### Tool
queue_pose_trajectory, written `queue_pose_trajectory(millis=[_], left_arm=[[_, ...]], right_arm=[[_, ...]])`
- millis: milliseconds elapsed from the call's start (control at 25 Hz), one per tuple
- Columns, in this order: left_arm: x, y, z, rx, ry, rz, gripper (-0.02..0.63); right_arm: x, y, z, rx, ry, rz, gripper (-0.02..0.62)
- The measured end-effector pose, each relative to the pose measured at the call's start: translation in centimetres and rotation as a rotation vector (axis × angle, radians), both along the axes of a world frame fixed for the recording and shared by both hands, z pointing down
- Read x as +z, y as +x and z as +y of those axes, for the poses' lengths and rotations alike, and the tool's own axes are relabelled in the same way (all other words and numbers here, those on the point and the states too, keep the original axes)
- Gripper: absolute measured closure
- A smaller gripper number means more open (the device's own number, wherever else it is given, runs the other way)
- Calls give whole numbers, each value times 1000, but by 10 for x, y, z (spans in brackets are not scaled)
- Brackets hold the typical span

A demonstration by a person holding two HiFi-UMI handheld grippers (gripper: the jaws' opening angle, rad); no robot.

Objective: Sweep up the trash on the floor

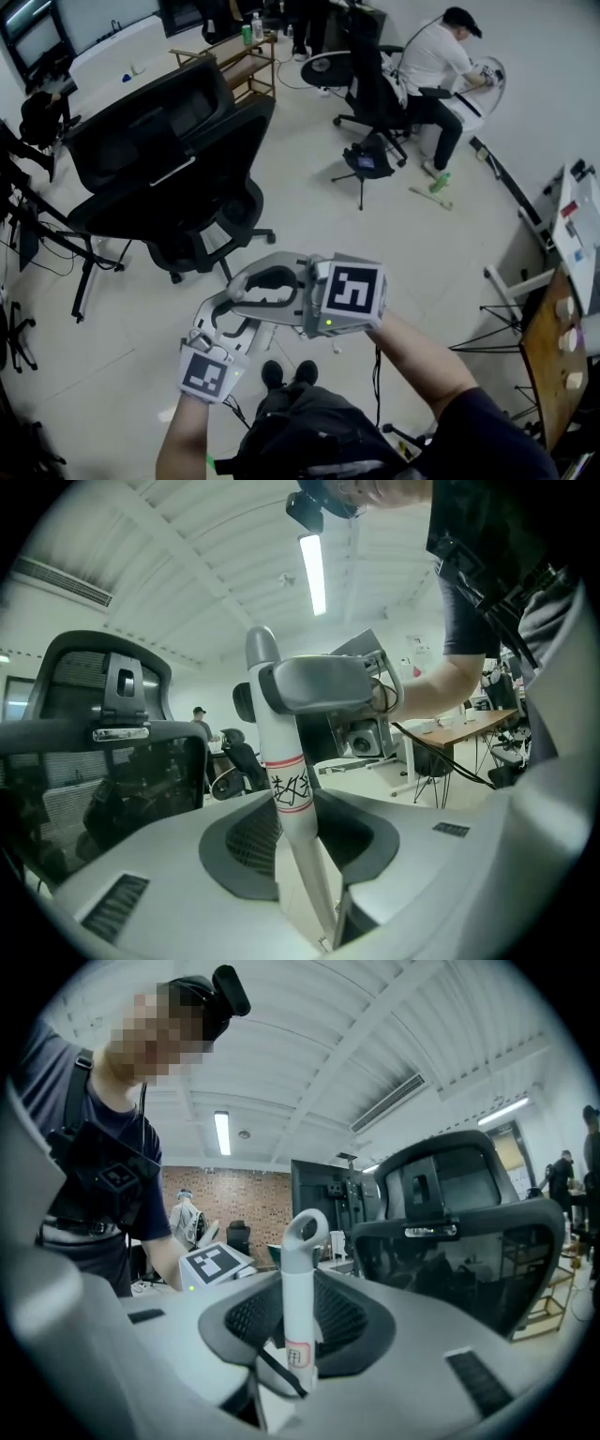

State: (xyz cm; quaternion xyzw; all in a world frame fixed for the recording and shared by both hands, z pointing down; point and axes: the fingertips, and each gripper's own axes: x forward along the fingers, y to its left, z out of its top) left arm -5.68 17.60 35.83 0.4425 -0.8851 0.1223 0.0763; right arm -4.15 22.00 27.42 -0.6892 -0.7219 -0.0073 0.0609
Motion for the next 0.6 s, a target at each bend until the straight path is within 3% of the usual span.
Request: queue_pose_trajectory(millis=[600], left_arm=[[122, -37, 61, -78, 13, 167, 512]], right_arm=[[123, -36, 61, -49, 195, 136, 476]])
